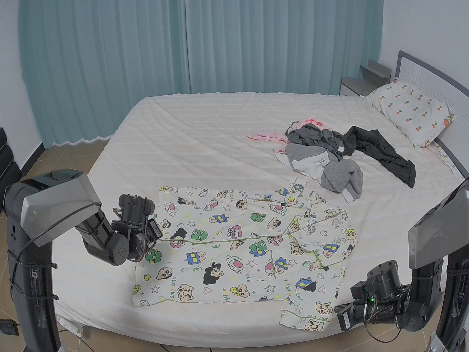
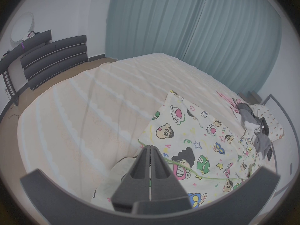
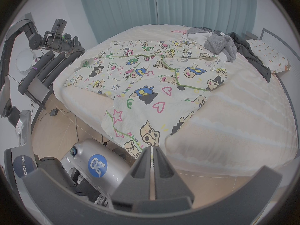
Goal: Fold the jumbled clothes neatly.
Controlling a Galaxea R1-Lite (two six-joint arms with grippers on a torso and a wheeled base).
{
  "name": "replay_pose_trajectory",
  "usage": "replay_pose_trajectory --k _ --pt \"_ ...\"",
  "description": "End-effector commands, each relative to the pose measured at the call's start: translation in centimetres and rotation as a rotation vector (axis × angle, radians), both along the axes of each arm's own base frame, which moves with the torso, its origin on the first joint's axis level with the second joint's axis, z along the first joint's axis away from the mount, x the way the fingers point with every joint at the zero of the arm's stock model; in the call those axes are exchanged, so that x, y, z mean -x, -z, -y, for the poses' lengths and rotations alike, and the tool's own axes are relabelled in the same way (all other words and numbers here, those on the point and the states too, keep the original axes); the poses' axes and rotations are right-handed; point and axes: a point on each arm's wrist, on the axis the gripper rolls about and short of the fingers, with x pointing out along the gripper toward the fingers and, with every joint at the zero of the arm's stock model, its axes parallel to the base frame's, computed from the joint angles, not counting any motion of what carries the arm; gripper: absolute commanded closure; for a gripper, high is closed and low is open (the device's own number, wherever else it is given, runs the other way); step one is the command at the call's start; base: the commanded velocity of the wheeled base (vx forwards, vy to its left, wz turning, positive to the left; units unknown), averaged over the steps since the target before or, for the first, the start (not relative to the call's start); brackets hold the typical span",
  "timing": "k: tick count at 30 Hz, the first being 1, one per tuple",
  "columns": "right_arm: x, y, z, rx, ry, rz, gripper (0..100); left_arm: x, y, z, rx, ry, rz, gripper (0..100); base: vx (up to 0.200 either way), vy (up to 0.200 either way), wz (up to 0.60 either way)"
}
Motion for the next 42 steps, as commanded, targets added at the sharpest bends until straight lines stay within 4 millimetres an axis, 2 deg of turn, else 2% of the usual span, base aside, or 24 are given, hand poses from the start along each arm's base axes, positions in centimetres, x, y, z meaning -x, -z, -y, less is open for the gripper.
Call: replay_pose_trajectory --k 1,6,9,12,16,20,25,33,42 --pt "0.4 0.0 0.2 0.007 0.0 -0.013 100 -0.3 1.0 -0.3 -0.001 -0.009 -0.002 100 0.0 0.0 0.0" --pt "0.2 -0.1 0.1 -0.005 0.005 0.007 100 -0.1 0.5 -0.7 0.013 -0.014 0.025 100 0.0 0.0 0.0" --pt "0.1 -0.2 0.1 -0.021 0.016 0.015 100 1.3 -1.3 -1.4 0.075 0.014 0.032 100 0.0 0.0 0.0" --pt "-0.1 -0.3 0.0 -0.056 0.034 0.026 100 4.1 -4.2 -1.9 0.24 0.068 0.041 100 0.0 0.0 0.0" --pt "-0.5 -0.2 -0.2 -0.113 0.05 0.035 100 7.7 -5.4 -2.3 0.364 0.103 0.004 100 0.0 0.0 0.0" --pt "-0.8 0.0 -0.3 -0.161 0.067 0.039 100 10.1 -5.3 -2.6 0.434 0.115 -0.024 100 0.0 0.0 0.0" --pt "-1.1 0.5 -0.2 -0.176 0.079 0.047 100 11.1 -4.5 -2.7 0.449 0.107 -0.052 100 -0.16 0.0 0.0" --pt "-1.3 0.6 -0.2 -0.205 0.068 0.034 100 11.6 -2.8 -2.8 0.452 0.107 -0.123 100 -0.2 0.0 0.0" --pt "-3.1 0.3 -1.4 -0.363 0.139 0.046 100 11.4 -1.4 -2.6 0.478 0.127 -0.186 100 0.0 0.0 0.0"
